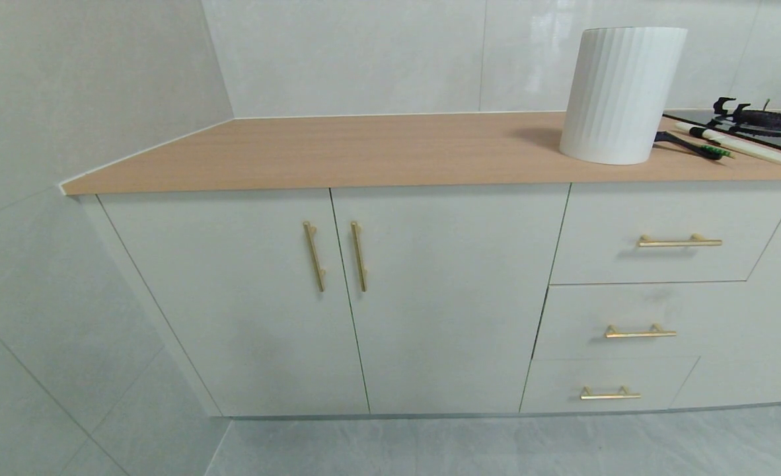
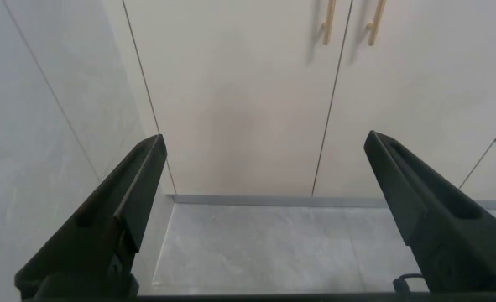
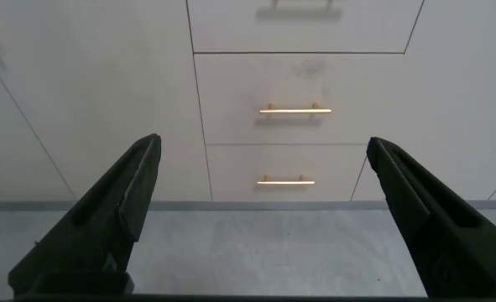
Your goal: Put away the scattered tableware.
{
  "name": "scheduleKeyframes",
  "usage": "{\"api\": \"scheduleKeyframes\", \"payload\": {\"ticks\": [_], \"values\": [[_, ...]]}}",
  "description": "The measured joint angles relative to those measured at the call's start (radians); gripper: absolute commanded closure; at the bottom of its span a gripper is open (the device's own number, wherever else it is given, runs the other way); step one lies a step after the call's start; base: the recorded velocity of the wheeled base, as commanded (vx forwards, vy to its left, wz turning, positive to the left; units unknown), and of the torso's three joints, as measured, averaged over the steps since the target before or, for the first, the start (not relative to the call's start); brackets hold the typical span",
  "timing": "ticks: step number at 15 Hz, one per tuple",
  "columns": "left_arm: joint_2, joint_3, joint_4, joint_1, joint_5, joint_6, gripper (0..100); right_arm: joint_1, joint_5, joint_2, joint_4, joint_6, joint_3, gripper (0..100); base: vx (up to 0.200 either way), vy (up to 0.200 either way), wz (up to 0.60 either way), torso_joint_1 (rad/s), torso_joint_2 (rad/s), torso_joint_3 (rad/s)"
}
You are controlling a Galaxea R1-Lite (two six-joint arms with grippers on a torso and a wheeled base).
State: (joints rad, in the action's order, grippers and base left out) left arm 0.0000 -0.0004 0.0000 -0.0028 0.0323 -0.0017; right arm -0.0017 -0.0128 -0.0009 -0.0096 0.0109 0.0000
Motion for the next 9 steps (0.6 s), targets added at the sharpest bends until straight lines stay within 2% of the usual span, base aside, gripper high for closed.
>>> {"api": "scheduleKeyframes", "payload": {"ticks": [6, 9], "values": [[0.0, -0.001, 0.001, 0.0, 0.0, 0.005, 0, 0.0, -0.001, 0.0, 0.0, 0.007, 0.0, 0, 0.0, 0.0, 0.0, 0.0, 0.0, 0.0], [0.0, -0.001, 0.0, 0.0, -0.001, 0.005, 0, 0.0, -0.001, 0.0, 0.0, 0.007, 0.0, 0, 0.0, -0.2, 0.0, 0.004, 0.0, 0.002]]}}
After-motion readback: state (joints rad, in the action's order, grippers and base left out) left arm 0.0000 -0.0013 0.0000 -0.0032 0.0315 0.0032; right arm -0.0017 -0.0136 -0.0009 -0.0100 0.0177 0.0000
